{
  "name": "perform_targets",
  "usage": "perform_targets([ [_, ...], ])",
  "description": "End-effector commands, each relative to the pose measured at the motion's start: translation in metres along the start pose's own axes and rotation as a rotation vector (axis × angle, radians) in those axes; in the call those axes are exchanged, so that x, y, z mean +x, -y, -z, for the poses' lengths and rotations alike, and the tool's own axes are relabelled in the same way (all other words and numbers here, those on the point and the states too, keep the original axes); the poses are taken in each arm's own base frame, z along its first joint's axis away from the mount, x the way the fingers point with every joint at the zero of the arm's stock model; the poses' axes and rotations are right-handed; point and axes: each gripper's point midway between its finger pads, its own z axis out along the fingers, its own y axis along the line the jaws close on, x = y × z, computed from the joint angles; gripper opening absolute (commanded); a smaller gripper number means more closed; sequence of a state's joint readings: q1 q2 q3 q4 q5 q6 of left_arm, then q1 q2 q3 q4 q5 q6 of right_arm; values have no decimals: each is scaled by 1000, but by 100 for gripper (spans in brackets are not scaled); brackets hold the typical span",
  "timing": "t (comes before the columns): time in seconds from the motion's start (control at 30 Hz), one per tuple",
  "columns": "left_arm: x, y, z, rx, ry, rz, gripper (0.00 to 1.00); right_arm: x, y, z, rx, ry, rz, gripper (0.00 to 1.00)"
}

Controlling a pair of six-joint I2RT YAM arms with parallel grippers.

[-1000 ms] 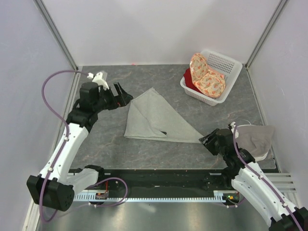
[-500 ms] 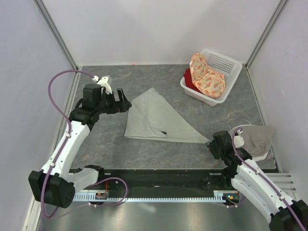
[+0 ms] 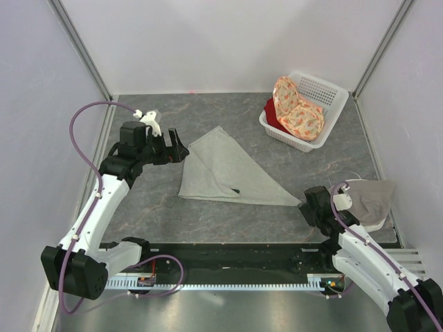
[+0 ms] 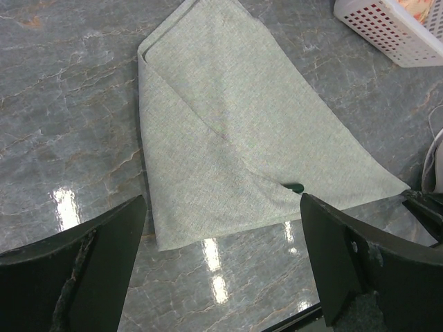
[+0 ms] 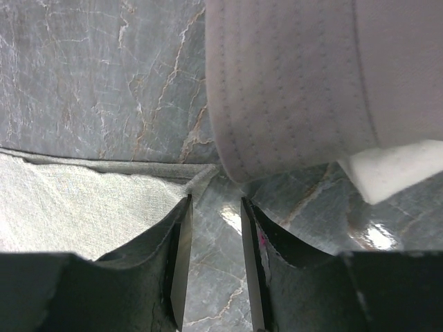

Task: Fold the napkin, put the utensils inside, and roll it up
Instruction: Fold the napkin

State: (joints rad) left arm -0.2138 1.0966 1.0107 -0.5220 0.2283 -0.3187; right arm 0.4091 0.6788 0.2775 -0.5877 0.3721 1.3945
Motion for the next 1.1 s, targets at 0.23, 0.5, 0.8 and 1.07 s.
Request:
perform_targets([
  [0.23, -3, 3, 2, 22, 16, -43, 100, -5, -37, -1, -85, 7, -25, 40],
  [0.5, -2, 2, 1, 22, 9, -40, 100, -5, -34, -6, -72, 15, -12, 38],
  [0.8, -1, 5, 0, 39, 4, -35, 100, -4, -23, -11, -40, 24, 1, 36],
  [1.07, 1, 6, -1, 43, 1, -35, 100, -5, -17, -15, -15, 32, 25, 27],
])
